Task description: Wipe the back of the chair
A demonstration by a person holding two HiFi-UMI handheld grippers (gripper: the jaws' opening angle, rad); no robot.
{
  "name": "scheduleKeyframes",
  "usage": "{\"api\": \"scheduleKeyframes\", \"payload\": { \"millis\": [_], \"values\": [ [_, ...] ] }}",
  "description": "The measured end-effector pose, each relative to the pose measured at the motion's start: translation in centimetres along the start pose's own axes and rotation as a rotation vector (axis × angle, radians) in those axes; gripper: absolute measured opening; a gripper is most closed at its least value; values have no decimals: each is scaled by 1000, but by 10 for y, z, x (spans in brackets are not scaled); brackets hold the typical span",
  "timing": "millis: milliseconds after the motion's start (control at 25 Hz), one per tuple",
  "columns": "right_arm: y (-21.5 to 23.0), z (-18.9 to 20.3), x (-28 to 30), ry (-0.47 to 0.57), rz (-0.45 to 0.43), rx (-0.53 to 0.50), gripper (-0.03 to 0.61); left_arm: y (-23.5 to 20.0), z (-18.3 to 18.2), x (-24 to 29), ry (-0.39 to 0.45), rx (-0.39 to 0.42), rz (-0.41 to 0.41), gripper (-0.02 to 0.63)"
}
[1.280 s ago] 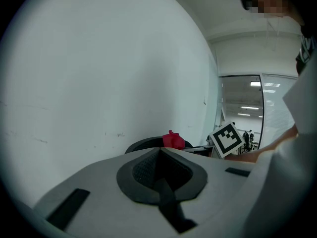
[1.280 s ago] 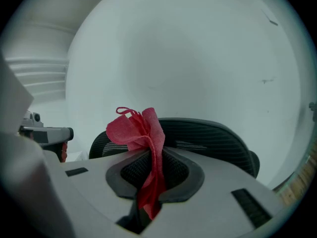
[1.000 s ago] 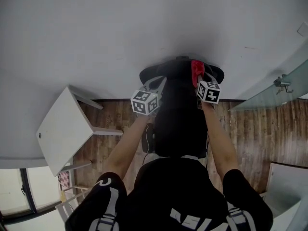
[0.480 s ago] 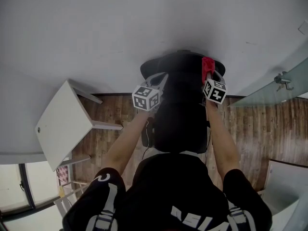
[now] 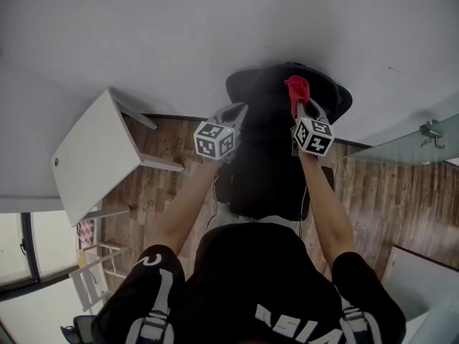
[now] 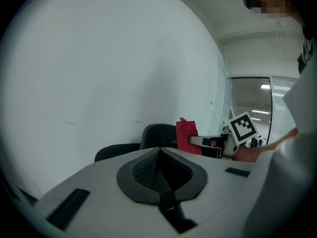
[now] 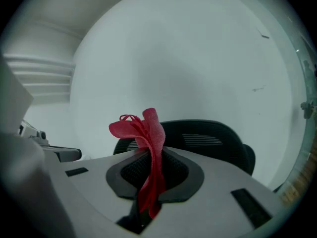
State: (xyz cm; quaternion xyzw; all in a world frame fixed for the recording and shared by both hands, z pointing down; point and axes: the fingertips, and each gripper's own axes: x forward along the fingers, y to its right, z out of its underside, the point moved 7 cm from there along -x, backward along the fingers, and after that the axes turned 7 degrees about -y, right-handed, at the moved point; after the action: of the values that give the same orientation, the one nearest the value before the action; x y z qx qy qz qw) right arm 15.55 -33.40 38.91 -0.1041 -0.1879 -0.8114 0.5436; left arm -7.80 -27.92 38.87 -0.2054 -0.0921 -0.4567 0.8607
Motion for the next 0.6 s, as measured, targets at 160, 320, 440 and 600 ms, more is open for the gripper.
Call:
{"api": "scheduleKeyframes", "payload": {
  "millis": [160,320,440,600],
  "values": [
    [-58,1,14,-1,-97,5,64,-29,9,-28,6,-21,-14,24],
    [-113,11,32,-4,-141,-7,64,-67,14,-52,2,-24,13,23],
    [-144,24,48,-20,-128,-16,64,-96,19,-66,-4,-19,48,25],
    [-172,47,77,-41,-116,-14,64,-134,31,-75,-13,-26,71,25]
  ]
}}
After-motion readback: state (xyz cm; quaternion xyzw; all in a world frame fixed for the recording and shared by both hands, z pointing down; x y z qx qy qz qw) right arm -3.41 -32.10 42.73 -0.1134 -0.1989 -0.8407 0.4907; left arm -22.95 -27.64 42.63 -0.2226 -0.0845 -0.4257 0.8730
